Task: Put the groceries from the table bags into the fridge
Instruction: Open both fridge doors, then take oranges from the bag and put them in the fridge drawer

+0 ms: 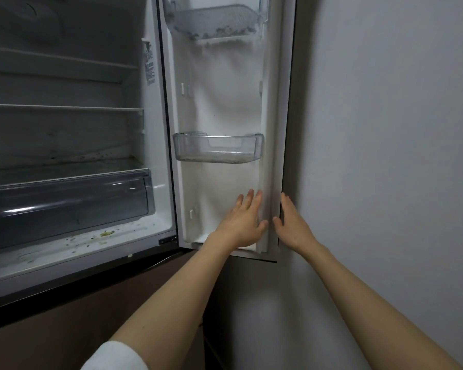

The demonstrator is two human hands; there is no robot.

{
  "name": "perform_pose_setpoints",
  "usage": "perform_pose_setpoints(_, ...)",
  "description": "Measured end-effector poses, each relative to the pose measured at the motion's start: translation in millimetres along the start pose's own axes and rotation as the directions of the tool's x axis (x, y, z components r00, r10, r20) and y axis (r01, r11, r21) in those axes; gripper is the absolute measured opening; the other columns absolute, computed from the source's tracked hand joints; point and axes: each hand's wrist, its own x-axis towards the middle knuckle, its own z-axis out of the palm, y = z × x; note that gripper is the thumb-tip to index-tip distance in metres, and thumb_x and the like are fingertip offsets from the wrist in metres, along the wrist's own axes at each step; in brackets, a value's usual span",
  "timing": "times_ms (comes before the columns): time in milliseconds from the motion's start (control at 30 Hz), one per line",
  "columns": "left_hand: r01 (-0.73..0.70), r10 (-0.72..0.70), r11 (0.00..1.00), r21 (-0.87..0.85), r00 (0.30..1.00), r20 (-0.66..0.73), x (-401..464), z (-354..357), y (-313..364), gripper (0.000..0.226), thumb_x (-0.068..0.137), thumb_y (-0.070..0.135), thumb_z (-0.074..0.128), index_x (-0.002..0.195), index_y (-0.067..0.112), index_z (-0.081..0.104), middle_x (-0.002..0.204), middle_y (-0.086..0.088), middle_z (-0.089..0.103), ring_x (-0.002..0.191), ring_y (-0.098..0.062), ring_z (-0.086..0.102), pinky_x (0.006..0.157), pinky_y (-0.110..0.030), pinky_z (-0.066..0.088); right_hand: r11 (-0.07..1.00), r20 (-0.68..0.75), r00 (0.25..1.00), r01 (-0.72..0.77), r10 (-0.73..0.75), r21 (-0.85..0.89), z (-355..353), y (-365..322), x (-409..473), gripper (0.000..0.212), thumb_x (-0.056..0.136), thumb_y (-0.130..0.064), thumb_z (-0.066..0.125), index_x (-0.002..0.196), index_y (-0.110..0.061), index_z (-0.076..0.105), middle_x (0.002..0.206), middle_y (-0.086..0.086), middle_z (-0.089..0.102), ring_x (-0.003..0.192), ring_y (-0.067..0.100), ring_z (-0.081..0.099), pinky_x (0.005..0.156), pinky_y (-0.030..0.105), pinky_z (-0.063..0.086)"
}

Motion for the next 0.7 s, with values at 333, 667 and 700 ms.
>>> perform_pose_setpoints(333, 0.144, -0.051, 0.946, 0.29, 0.951, -0.305, -105, -7, -55, 0.07, 0.092, 0.057, 0.024, 0.148, 0.03, -0.01, 0.157, 0.001, -0.014, 0.143, -0.02, -0.017, 0.115, -0.049, -0.009, 0.901, -0.106, 0.939, 0.276, -0.327, -0.336, 33, -64, -59, 0.065, 0.093, -0.039, 0.045, 0.148, -0.018, 0.019, 0.157, 0.01, 0.014, 0.145, 0.027, 0.01, 0.114, 0.05, 0.005)
perform_pose_setpoints(667, 0.541, -0.443, 0.832, 0.126, 0.782, -0.438, -308, -19, -123, 0.064, 0.096, 0.048, 0.03, 0.148, 0.032, -0.004, 0.157, 0.003, -0.014, 0.142, -0.016, -0.02, 0.115, -0.044, -0.01, 0.777, 0.167, 0.81, 0.586, -0.562, -0.228, 130, -165, -156, 0.069, 0.088, -0.056, 0.026, 0.148, -0.027, 0.01, 0.157, 0.007, 0.007, 0.145, 0.025, 0.004, 0.114, 0.05, 0.0)
perform_pose_setpoints(700, 0.583, -0.491, 0.805, 0.112, 0.759, -0.426, -331, -18, -129, 0.064, 0.095, 0.051, 0.028, 0.148, 0.032, -0.003, 0.157, 0.003, -0.012, 0.142, -0.016, -0.02, 0.116, -0.044, -0.009, 0.768, 0.206, 0.79, 0.611, -0.577, -0.194, 142, -177, -169, 0.069, 0.088, -0.055, 0.027, 0.148, -0.029, 0.005, 0.158, 0.005, 0.003, 0.145, 0.024, -0.001, 0.114, 0.048, -0.004)
